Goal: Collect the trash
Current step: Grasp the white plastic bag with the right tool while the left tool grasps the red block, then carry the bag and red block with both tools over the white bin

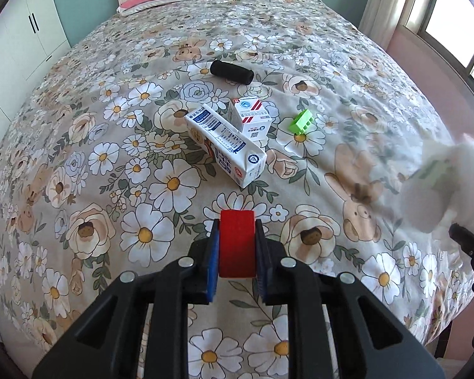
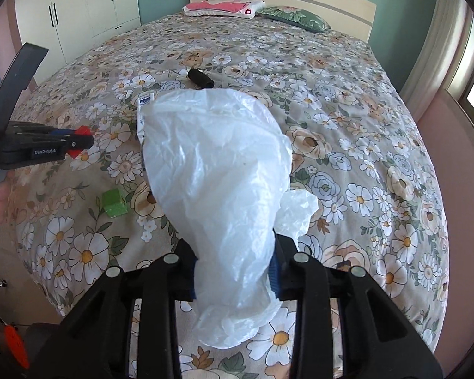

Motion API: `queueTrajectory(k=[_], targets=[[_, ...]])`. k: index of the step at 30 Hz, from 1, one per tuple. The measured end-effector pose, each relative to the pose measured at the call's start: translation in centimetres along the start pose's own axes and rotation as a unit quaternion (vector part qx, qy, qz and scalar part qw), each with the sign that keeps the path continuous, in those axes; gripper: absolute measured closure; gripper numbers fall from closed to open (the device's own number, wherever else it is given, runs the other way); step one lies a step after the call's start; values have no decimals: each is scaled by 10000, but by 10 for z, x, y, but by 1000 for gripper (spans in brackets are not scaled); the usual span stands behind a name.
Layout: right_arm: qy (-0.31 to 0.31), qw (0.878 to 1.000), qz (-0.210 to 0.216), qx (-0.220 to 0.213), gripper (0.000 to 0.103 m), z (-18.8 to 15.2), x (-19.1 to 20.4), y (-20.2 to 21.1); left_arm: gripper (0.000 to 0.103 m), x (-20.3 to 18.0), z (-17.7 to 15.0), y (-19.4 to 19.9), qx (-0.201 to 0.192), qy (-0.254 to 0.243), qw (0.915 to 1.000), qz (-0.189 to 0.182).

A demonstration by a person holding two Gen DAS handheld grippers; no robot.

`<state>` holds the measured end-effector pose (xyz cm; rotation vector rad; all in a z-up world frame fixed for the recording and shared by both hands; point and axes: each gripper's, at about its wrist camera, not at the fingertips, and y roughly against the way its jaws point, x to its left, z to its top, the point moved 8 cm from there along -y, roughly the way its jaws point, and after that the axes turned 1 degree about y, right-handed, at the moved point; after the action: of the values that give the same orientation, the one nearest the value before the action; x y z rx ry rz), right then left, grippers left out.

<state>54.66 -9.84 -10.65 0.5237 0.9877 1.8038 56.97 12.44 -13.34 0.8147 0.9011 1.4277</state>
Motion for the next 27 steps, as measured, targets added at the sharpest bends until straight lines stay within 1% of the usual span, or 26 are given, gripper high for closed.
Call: queueTrajectory(k=[4, 6, 11, 13, 20, 27], targets=[[-188, 9998, 92, 61, 69, -4, -9, 18, 81, -5, -8, 19, -55, -61, 10000, 23], [-160, 9999, 18, 64, 67, -7, -12, 24, 81, -6, -11, 26, -84, -70, 9999, 32], [-163, 9997, -126, 109, 66, -13, -17, 35, 81, -15, -16, 38, -133, -191, 9997, 66], [-193, 9997, -89, 126, 67, -15, -18, 38, 81, -19, -18, 42, -147, -236, 9996, 68], [-166, 9998, -89, 43, 67, -14, -17, 59, 81, -28, -23, 62, -229, -404, 9989, 81], [12, 9998, -136, -125, 68, -12, -7, 100, 81, -33, -27, 102, -411, -514, 9978, 84]])
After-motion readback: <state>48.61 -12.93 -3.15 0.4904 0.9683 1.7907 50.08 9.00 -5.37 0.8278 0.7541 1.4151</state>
